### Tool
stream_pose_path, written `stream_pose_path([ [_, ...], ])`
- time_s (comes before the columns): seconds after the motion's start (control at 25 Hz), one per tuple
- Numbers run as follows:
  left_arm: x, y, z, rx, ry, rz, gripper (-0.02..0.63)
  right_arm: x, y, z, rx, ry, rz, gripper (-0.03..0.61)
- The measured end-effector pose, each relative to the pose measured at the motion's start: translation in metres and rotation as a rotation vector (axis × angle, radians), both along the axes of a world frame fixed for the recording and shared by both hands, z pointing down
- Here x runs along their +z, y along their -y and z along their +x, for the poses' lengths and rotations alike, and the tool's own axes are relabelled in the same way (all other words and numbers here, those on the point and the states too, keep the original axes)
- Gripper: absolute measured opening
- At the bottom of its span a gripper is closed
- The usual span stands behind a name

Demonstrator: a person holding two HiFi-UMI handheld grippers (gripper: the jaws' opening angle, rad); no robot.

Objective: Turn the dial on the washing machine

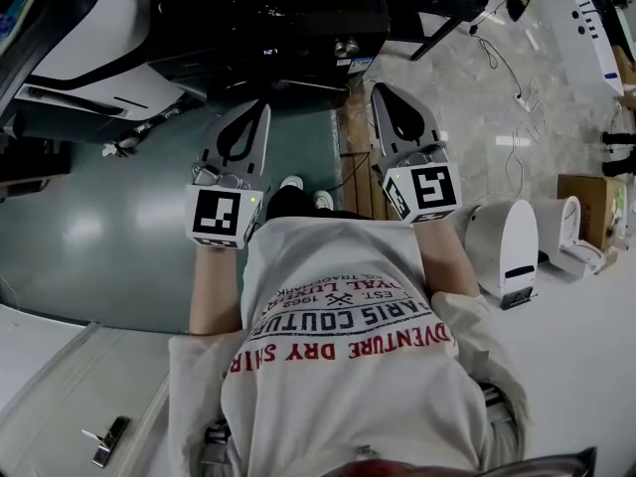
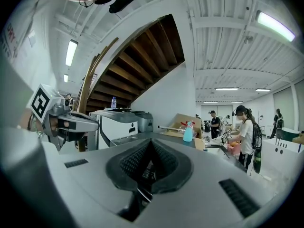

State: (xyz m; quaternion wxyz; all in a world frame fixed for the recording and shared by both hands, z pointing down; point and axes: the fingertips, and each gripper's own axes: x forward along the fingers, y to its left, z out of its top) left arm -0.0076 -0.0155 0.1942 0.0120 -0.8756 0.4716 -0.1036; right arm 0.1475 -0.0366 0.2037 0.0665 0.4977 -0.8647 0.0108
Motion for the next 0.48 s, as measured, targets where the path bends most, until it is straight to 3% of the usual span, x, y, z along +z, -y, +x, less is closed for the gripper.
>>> stream_pose_path([
  [0.48, 0.000, 0.005, 0.012, 0.018, 0.012, -0.014, 0.014, -0.003, 0.004, -0.003, -0.031, -0.021, 0.022, 0.028],
])
